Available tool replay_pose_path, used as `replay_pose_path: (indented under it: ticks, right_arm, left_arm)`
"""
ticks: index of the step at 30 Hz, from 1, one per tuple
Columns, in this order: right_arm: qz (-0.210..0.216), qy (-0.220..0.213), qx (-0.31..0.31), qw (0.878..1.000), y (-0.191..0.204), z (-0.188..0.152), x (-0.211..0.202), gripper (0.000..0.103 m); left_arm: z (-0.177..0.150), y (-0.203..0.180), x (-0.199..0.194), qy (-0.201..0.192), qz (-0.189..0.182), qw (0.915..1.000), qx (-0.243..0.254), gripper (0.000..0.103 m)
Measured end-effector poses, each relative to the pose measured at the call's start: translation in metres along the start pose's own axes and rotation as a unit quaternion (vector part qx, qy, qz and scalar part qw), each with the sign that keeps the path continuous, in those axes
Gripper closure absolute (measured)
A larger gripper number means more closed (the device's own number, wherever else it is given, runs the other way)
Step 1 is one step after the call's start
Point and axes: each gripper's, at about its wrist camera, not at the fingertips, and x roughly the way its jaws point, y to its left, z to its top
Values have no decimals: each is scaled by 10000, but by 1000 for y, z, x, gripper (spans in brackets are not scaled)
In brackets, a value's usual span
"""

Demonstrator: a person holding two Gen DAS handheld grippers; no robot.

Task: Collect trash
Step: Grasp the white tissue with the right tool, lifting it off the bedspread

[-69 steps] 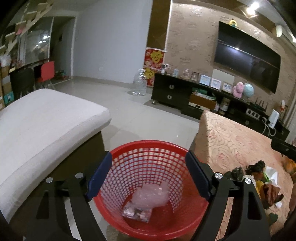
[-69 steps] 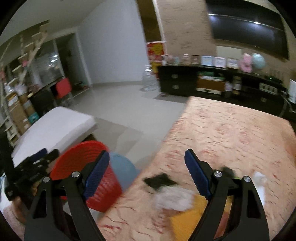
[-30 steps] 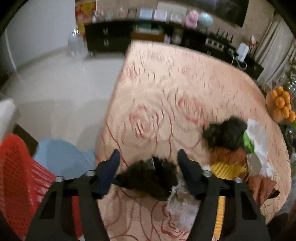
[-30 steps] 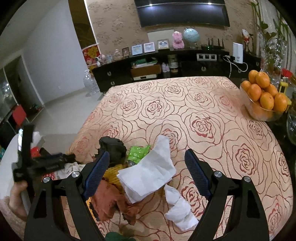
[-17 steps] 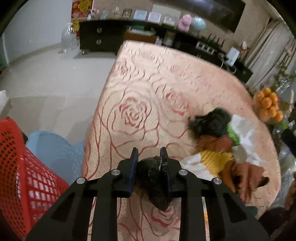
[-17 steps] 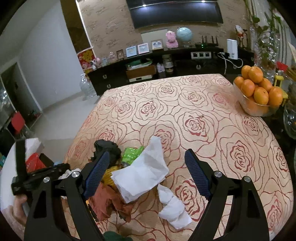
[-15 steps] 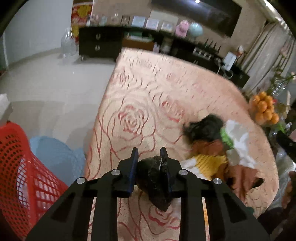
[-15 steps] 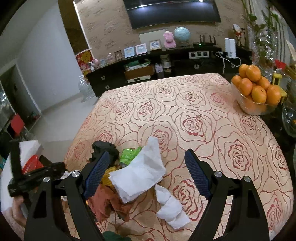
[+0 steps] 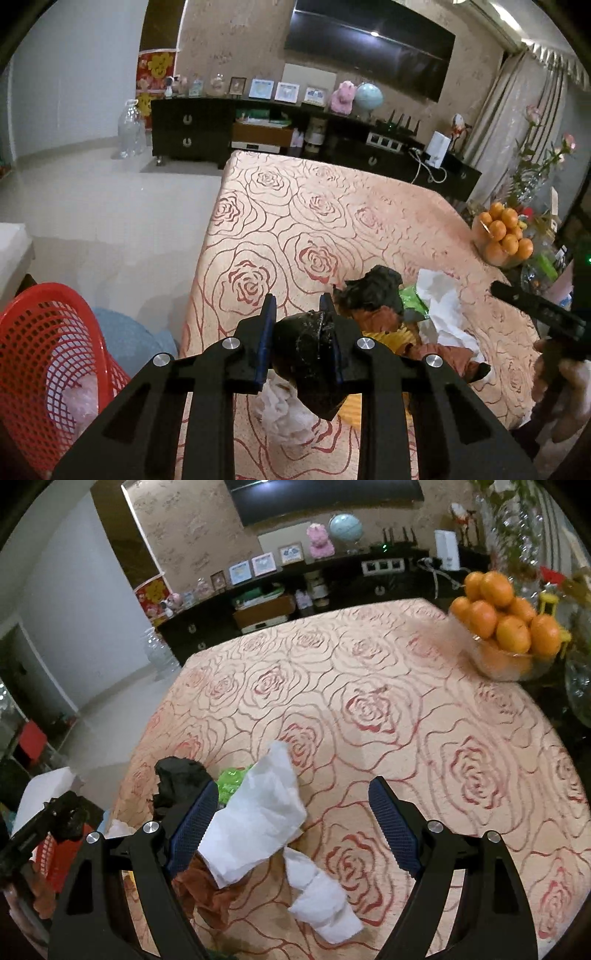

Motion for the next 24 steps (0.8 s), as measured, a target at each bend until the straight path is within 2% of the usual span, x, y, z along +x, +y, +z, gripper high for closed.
replay_pose_path:
  ticks: [5,9,16,19,22,24]
  right_arm:
    - [608,500,77,9969,14,-6,24,22]
    - [627,652,-301,9954,37,-15,32,15]
    - [387,823,-828,9924,57,-30,45,15]
    - [220,858,-864,9923,53,-30,44,27]
    - [181,916,-676,9933,41,-27,45,46]
    - [151,937,-610,9936,35,-26,45,65]
  left_arm:
    - [-2,4,-2,12,18,10000,-2,80]
    - [-3,7,-3,20,47,10000,-18,80]
    - [-3,7,-5,-25,93,9999,32,80]
    - [-3,6,-6,-43,113,9999,63,80]
    - [-3,6,-7,-39,117,9999,56,79]
    - [-3,6,-7,-46,109,9999,54,79]
